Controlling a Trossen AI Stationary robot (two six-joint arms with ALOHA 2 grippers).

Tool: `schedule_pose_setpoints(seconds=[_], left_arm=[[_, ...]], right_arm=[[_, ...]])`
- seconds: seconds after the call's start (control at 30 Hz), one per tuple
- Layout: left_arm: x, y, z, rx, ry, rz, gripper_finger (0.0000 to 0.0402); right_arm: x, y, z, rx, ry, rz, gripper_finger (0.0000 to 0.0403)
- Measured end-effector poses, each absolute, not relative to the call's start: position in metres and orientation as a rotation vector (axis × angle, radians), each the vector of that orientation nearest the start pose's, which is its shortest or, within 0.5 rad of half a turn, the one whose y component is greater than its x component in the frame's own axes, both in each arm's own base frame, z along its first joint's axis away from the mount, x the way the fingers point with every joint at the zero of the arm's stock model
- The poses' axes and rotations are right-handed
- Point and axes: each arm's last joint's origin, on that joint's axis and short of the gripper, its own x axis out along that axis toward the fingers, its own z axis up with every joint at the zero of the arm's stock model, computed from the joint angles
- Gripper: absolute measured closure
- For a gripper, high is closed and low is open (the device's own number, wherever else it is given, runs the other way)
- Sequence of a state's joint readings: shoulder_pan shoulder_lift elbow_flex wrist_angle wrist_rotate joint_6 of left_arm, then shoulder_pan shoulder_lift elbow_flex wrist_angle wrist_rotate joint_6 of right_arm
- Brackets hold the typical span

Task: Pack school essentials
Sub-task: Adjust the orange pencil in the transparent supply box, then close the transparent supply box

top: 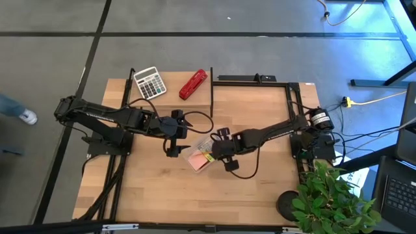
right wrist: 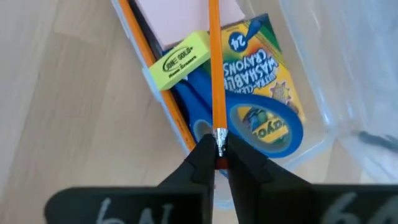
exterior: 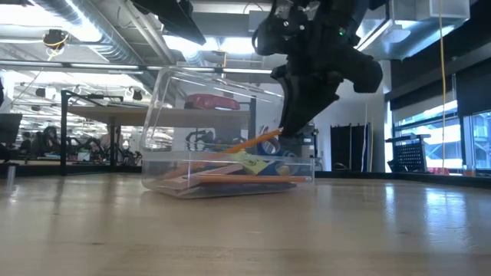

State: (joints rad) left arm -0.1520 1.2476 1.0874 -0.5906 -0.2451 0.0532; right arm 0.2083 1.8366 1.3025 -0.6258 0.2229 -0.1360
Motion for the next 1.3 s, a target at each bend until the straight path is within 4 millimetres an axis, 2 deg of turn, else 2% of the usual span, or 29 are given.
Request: schedule_pose_setpoints(seconds=[0.47,0.87,1.13,1.3], left_arm=[[0.2558,-0.0321,0.3086,0.198,0.739,0.069,0.0008],[0.2557,-0.0321,0.3086,0.198,0.739,0.070,0.0008],[0.2558,-0.0321,0.3086,0.172,0.737,0.079,0.0008],[0.2557,-0.0321,0.3085,0.172,0.738,0.079,0.0008]], right_arm=[[0.3645,0.0625,0.1973,-0.409,1.133,0.098,0.0364],[0.3664,0.0628,0.1981,-0.420,1.110,0.103,0.0304],[0.3655,0.0603,0.1981,-0.465,1.122,0.026,0.0298],[0.3633,0.0648,0.2040,-0.429,1.164,0.102,0.0298]])
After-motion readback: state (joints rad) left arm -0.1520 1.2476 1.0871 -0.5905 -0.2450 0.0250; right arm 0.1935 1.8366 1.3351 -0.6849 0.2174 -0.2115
